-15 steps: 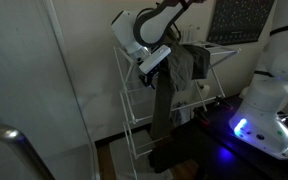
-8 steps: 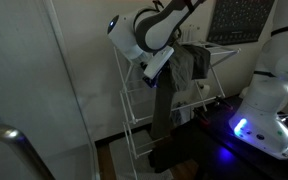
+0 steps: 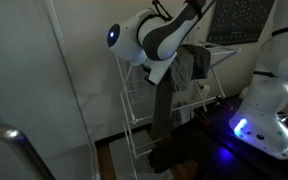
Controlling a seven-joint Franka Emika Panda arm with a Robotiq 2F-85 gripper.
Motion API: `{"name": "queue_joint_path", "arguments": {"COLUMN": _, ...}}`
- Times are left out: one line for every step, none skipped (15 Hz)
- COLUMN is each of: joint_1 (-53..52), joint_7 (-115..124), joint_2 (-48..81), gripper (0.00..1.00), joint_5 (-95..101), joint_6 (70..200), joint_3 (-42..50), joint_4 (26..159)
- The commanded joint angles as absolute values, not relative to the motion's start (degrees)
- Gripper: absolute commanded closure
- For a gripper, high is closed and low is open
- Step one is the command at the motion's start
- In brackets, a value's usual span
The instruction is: Fold the pants
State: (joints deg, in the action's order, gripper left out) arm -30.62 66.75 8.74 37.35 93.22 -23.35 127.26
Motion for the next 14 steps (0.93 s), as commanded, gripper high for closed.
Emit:
{"name": "queue_joint_path", "arguments": {"joint_1": -30.91, "joint_7": 69.48, "joint_2": 8.15, "gripper": 0.0, "joint_5": 39.66, "joint_6": 90.84, "joint_3": -24.18, "joint_4": 129.21}}
{"name": "queue_joint_path", "arguments": {"joint_1": -30.94, "joint_7": 70.09, "joint_2": 8.29, "gripper": 0.0, "joint_5": 39.97, "joint_6": 90.27, "joint_3": -24.22, "joint_4": 129.51}}
{"name": "queue_joint_path", "arguments": {"joint_1": -30.96, "joint_7": 70.37, "joint_2": 8.35, "gripper": 0.0, "joint_5": 40.42, "joint_6": 89.73, "joint_3": -24.25, "joint_4": 129.82}}
{"name": "queue_joint_path", "arguments": {"joint_1": -30.98, "joint_7": 70.82, "joint_2": 8.44, "gripper": 0.0, "joint_5": 40.89, "joint_6": 89.11, "joint_3": -24.28, "joint_4": 130.02}}
{"name": "queue_joint_path", "arguments": {"joint_1": -30.97, "joint_7": 71.43, "joint_2": 8.57, "gripper": 0.0, "joint_5": 41.05, "joint_6": 88.48, "joint_3": -24.33, "joint_4": 130.11}}
{"name": "queue_joint_path", "arguments": {"joint_1": -31.01, "joint_7": 71.74, "joint_2": 8.72, "gripper": 0.0, "joint_5": 41.26, "joint_6": 87.87, "joint_3": -24.39, "joint_4": 130.1}}
{"name": "queue_joint_path", "arguments": {"joint_1": -31.03, "joint_7": 72.33, "joint_2": 8.85, "gripper": 0.0, "joint_5": 41.39, "joint_6": 87.44, "joint_3": -24.44, "joint_4": 130.19}}
{"name": "queue_joint_path", "arguments": {"joint_1": -31.08, "joint_7": 72.71, "joint_2": 9.04, "gripper": 0.0, "joint_5": 41.49, "joint_6": 86.84, "joint_3": -24.48, "joint_4": 130.15}}
{"name": "queue_joint_path", "arguments": {"joint_1": -31.16, "joint_7": 73.28, "joint_2": 9.27, "gripper": 0.0, "joint_5": 41.56, "joint_6": 86.08, "joint_3": -24.51, "joint_4": 130.04}}
{"name": "queue_joint_path", "arguments": {"joint_1": -31.19, "joint_7": 74.11, "joint_2": 9.5, "gripper": 0.0, "joint_5": 41.36, "joint_6": 85.9, "joint_3": -24.59, "joint_4": 129.87}}
{"name": "queue_joint_path", "arguments": {"joint_1": -31.17, "joint_7": 74.55, "joint_2": 9.59, "gripper": 0.0, "joint_5": 41.19, "joint_6": 86.65, "joint_3": -24.68, "joint_4": 129.73}}
{"name": "queue_joint_path", "arguments": {"joint_1": -31.22, "joint_7": 75.2, "joint_2": 9.66, "gripper": 0.0, "joint_5": 41.36, "joint_6": 87.41, "joint_3": -24.72, "joint_4": 129.61}}
{"name": "queue_joint_path", "arguments": {"joint_1": -31.26, "joint_7": 75.88, "joint_2": 9.74, "gripper": 0.0, "joint_5": 41.61, "joint_6": 88.26, "joint_3": -24.73, "joint_4": 129.41}}
{"name": "queue_joint_path", "arguments": {"joint_1": -31.41, "joint_7": 76.64, "joint_2": 10.02, "gripper": 0.0, "joint_5": 42.03, "joint_6": 88.15, "joint_3": -24.73, "joint_4": 129.17}}
